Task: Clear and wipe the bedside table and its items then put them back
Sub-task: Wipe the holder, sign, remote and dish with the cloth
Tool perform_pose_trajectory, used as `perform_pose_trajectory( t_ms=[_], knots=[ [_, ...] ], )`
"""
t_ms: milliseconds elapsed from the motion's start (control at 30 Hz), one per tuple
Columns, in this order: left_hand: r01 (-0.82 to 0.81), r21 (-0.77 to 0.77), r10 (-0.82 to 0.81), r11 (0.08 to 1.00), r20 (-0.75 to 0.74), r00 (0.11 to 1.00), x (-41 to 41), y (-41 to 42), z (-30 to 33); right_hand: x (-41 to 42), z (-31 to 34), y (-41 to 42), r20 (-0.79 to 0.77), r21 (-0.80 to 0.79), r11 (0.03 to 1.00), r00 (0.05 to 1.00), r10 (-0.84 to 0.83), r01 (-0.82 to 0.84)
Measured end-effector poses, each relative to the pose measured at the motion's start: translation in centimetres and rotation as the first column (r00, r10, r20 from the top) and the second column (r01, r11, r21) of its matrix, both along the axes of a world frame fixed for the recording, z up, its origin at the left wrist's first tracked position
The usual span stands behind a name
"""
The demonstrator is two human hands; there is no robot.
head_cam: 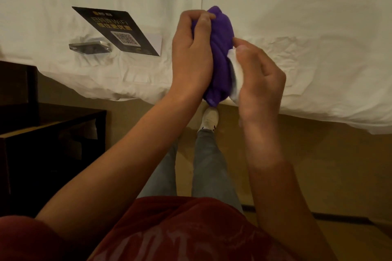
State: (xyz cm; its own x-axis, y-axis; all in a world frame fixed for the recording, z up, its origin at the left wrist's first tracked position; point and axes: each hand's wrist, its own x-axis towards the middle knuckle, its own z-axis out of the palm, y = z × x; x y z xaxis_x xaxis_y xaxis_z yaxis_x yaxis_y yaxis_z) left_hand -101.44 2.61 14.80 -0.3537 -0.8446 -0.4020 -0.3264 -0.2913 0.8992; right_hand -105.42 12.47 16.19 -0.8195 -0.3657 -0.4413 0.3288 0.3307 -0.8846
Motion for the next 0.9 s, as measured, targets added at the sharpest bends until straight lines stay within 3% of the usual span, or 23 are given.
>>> perform_pose_trajectory(
  t_ms=[133, 267, 333, 400, 500, 633, 800, 900],
  knots=[
    [0.050, 0.016, -0.050, 0.999, 0.020, 0.999, 1.1, 0.2, 0.0, -1.8, -1.0, 0.5, 0.114, 0.111, 0.991, 0.990, -0.082, 0.069],
    [0.098, -0.054, -0.096, 0.994, 0.046, 0.994, 2.1, 1.4, 0.2, -3.1, -1.9, 1.0, 0.315, 0.120, 0.972, 0.920, -0.232, 0.204],
    [0.066, -0.070, -0.063, 0.995, 0.046, 0.997, 2.3, 1.8, 0.1, -2.6, -2.1, 0.7, 0.327, 0.152, 0.969, 0.915, -0.236, 0.196],
    [0.023, -0.075, -0.019, 0.997, 0.046, 0.999, 2.4, 1.9, -0.1, -1.4, -2.0, 0.6, 0.266, 0.183, 0.974, 0.948, -0.176, 0.130],
    [0.003, -0.108, 0.003, 0.994, 0.055, 0.998, 2.1, 1.2, -0.3, 1.0, -2.4, 1.4, 0.199, 0.063, 0.995, 0.978, 0.057, -0.071],
    [0.125, -0.169, -0.113, 0.978, 0.079, 0.990, 1.7, 0.2, -0.4, 1.8, -2.8, 2.9, 0.160, 0.019, 0.997, 0.984, 0.073, -0.077],
    [0.396, -0.222, -0.393, 0.891, 0.058, 0.917, 1.6, -1.7, -0.7, 0.2, -2.2, 3.8, 0.201, 0.042, 0.985, 0.968, 0.153, -0.165],
    [0.461, -0.222, -0.463, 0.859, 0.045, 0.885, 1.4, -2.2, -0.9, -1.2, -1.8, 3.3, 0.257, -0.004, 0.998, 0.964, 0.065, -0.067]
  ],
)
